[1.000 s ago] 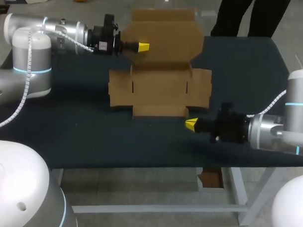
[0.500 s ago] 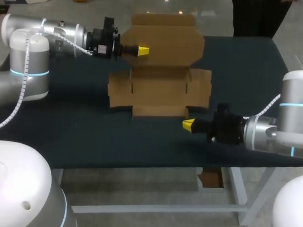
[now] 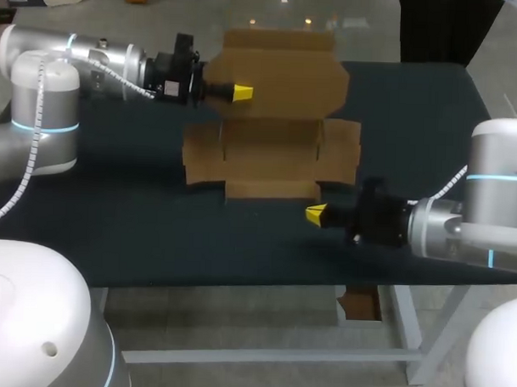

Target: Assemble the packaging by folding the flat box into shape, placing the metal phone stand inside, and closing the box properly

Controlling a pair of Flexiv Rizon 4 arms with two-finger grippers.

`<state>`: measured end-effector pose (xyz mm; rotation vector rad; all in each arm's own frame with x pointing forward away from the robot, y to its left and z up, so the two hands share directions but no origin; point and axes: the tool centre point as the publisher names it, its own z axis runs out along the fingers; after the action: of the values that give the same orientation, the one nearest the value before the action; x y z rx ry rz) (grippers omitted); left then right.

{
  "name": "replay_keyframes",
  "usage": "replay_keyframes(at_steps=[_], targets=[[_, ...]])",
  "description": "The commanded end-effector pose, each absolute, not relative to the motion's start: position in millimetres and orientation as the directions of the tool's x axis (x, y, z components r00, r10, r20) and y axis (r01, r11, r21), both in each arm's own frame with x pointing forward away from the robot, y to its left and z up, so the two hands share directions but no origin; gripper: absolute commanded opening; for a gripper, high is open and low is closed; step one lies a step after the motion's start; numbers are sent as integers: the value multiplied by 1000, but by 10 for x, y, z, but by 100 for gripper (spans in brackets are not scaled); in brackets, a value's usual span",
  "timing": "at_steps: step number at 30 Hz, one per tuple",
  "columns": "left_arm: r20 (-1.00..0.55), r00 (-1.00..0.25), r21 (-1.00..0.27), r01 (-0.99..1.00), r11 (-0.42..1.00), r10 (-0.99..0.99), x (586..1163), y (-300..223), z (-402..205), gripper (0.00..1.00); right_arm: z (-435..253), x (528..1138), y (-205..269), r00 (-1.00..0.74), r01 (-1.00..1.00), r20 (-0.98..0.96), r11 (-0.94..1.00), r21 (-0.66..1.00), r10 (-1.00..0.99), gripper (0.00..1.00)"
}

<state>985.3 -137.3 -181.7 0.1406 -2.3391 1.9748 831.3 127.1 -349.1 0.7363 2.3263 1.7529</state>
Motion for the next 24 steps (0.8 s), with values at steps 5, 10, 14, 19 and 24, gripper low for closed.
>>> replay_keyframes(at_steps=[5,10,14,19,24], targets=[[130,-992,-977,-129,172,-9,9806,-1340,-1883,0,-3533,8325,1340,-863,305,179,205,930,471,0],[137,-991,-976,-135,171,-3,9776,-1345,-1913,0,-3537,8324,1345,-858,309,180,205,929,481,0],[142,-990,-975,-140,171,-1,9744,-1340,-1923,0,-3548,8325,1335,-851,317,183,203,926,493,0],[141,-990,-976,-139,169,0,9714,-1330,-1912,0,-3555,8327,1329,-847,321,185,201,926,498,0],[140,-990,-976,-137,169,6,9691,-1323,-1895,0,-3555,8327,1339,-845,321,186,197,926,502,0]])
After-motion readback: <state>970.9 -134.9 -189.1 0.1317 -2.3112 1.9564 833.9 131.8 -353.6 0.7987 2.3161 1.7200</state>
